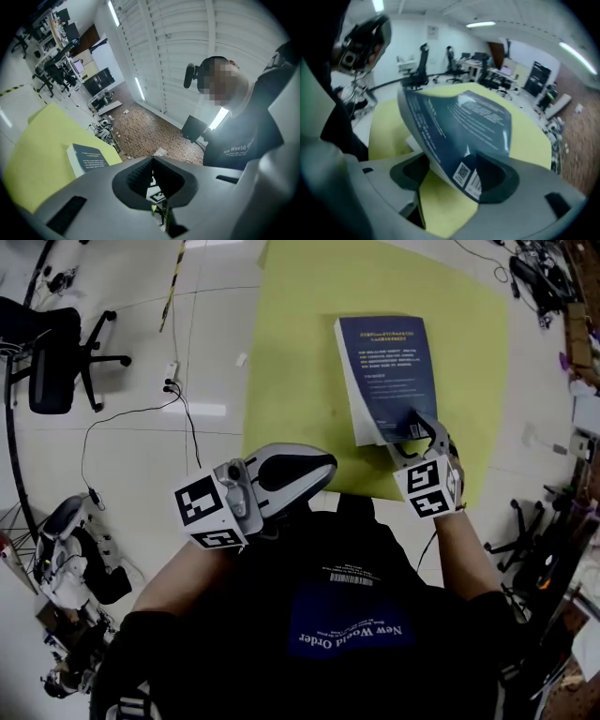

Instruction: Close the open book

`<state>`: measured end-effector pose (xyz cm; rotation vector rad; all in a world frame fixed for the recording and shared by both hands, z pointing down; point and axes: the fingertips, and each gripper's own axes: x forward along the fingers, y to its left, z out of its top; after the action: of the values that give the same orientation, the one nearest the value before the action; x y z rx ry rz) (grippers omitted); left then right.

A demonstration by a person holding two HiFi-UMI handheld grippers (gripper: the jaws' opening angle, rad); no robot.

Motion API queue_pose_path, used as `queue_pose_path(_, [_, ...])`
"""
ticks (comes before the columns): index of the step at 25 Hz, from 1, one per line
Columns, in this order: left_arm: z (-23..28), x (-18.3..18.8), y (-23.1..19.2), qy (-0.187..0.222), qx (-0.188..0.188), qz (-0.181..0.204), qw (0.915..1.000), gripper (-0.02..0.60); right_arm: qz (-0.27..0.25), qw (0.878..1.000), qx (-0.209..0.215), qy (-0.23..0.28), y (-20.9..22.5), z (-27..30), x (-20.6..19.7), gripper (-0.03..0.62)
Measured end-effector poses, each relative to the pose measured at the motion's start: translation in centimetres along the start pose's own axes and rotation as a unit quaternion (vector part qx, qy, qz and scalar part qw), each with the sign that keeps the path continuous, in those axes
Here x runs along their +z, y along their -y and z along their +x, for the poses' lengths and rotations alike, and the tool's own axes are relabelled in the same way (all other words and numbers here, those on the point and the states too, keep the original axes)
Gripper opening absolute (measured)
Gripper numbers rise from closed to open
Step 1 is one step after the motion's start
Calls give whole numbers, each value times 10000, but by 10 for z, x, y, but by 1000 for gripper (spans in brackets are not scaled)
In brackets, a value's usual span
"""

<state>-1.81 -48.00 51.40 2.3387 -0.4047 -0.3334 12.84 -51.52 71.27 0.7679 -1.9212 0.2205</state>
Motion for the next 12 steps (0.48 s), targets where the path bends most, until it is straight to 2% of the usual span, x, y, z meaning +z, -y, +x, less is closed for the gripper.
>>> queue_pose_path(1, [1, 1, 0, 23, 16, 5, 10000, 6, -624, 9971, 148, -406, -9, 3, -5, 324])
queue_pose_path(2, [0, 1, 0, 38, 29, -4, 10000, 6, -1180, 9896, 222, -788, -14, 6, -11, 357])
queue_pose_path(4, [-1, -3, -3, 41, 63, -53, 10000, 6, -1738, 9759, 329, -1281, -16, 8, -18, 357])
queue_pose_path(8, [-4, -10, -7, 76, 99, -198, 9997, 6, -1526, 9773, 601, -1338, -13, 8, -17, 357])
queue_pose_path(12, [-5, -2, -3, 105, 72, -132, 9998, 6, -1114, 9840, 788, -1147, -17, 7, -13, 357])
